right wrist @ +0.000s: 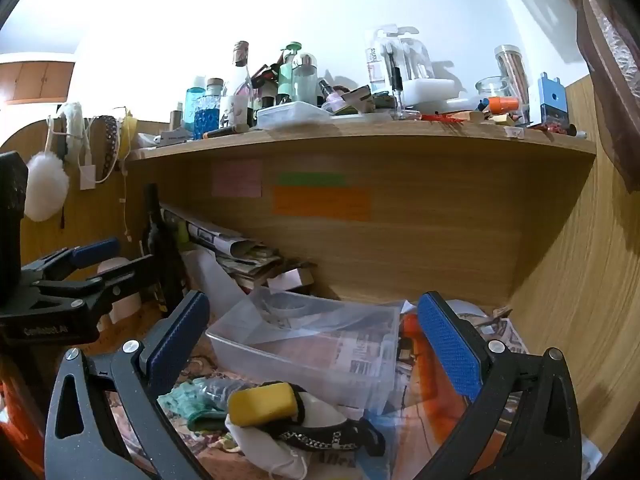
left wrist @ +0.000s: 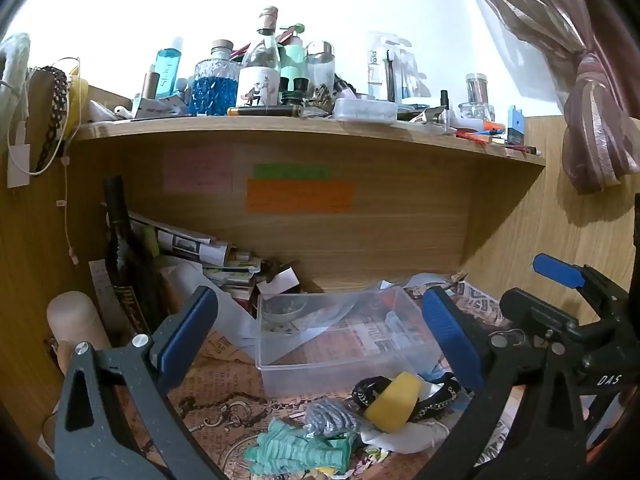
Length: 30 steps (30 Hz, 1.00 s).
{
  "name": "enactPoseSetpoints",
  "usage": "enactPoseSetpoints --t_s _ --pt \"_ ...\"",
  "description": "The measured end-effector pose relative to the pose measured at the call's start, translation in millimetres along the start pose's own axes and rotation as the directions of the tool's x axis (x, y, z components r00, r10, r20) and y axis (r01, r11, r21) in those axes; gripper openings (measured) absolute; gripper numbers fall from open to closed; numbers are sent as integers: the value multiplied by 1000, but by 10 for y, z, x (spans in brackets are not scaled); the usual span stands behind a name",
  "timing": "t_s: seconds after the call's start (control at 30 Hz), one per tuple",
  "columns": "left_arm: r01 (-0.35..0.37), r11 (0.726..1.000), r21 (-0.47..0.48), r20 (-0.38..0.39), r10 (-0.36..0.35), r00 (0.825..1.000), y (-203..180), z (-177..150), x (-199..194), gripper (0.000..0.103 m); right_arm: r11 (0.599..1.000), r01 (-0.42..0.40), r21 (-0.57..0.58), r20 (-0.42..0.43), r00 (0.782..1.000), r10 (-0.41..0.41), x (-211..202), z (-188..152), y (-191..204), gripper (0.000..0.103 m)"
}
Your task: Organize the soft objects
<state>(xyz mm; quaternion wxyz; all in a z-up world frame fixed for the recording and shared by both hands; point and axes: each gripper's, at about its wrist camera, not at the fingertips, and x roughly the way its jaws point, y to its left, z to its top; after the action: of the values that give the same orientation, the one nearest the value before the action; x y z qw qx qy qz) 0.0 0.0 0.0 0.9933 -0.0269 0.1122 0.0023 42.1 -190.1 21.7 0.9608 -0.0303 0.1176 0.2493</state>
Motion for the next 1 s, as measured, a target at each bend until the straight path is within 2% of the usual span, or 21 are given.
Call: enactPoseSetpoints --t_s 1.0 --pt "-5 1000 28 9 5 1000 -49 6 -25 103 1000 -3 31 1 1000 3 -30 -7 -14 103"
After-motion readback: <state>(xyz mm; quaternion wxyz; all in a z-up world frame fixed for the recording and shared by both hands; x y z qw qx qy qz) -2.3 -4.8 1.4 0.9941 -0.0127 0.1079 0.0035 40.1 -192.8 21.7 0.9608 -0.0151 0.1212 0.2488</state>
